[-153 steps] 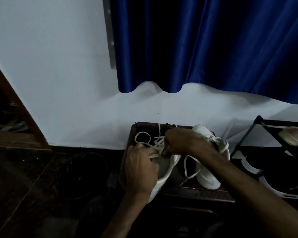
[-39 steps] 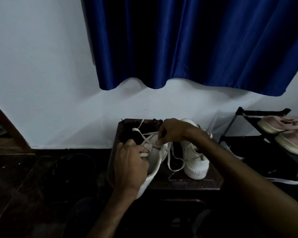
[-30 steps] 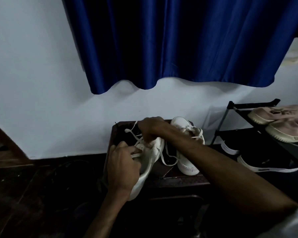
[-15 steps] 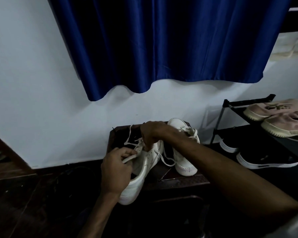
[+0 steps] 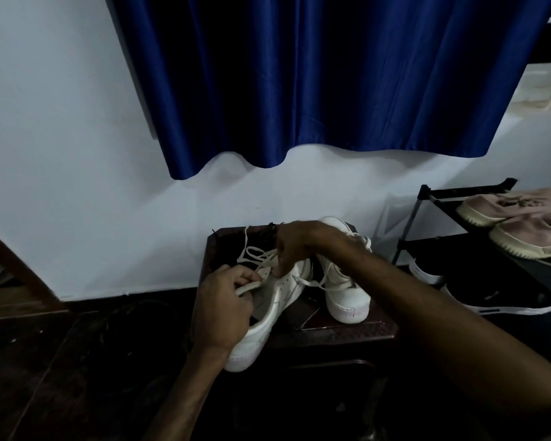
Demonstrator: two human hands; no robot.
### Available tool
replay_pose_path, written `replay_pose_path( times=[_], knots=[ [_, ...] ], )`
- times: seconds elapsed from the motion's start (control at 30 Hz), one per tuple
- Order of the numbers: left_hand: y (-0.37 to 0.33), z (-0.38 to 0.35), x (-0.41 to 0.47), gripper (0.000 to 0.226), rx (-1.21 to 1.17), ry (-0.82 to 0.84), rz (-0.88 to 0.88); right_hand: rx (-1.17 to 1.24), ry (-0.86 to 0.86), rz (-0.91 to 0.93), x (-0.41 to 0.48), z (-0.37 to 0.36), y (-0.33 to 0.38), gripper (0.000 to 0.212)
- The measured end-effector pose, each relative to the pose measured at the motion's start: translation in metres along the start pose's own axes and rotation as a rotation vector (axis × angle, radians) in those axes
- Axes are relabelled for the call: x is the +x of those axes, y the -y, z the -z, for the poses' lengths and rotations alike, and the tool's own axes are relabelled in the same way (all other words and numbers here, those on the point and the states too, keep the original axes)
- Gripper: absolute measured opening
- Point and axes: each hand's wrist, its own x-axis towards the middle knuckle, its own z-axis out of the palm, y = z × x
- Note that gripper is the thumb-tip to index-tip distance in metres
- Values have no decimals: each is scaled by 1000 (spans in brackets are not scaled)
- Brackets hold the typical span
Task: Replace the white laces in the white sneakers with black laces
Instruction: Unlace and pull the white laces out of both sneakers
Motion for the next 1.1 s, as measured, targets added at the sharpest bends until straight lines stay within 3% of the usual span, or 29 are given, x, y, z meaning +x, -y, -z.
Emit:
replay_pose_path(
  times=[0.13,0.23,0.3,0.4,0.53,0.6,0.67,0.73,0.8,0.87,0.93,1.03,1.1],
  knots=[
    [-1,1,-2,40,-20,9,3,-34,-109,-15,7,-5,13,30],
    [-4,1,-2,39,-39,21,3,479,-337,47,12,10,23,21],
    [-3,2,-2,38,-49,22,10,625,-456,84,11,22,28,22],
    [-3,3,-1,37,-39,12,8,295,-334,60,8,25,19,42],
    [-2,0,0,39,-28,-7,6,-11,42,13,-4,14,5,39],
    [-1,0,0,41,-15,-6,1,-51,83,7,-2,3,4,39],
    [-1,-1,-1,41,-19,-1,-1,-73,-1,24,3,-4,5,34],
    [-2,-1,-2,41,-30,-6,0,157,-233,76,8,-2,10,21],
    [-3,0,-2,41,-31,-5,4,682,-484,197,7,8,18,14],
    [-3,0,-2,41,-33,-2,13,951,-575,256,6,18,19,17],
    [-4,1,-2,41,-39,3,20,732,-494,222,5,23,12,23],
    [-4,1,0,42,-42,2,13,262,-198,89,3,16,-2,42],
    [-4,1,0,43,-31,-3,11,150,-5,81,1,8,-6,39]
  ],
)
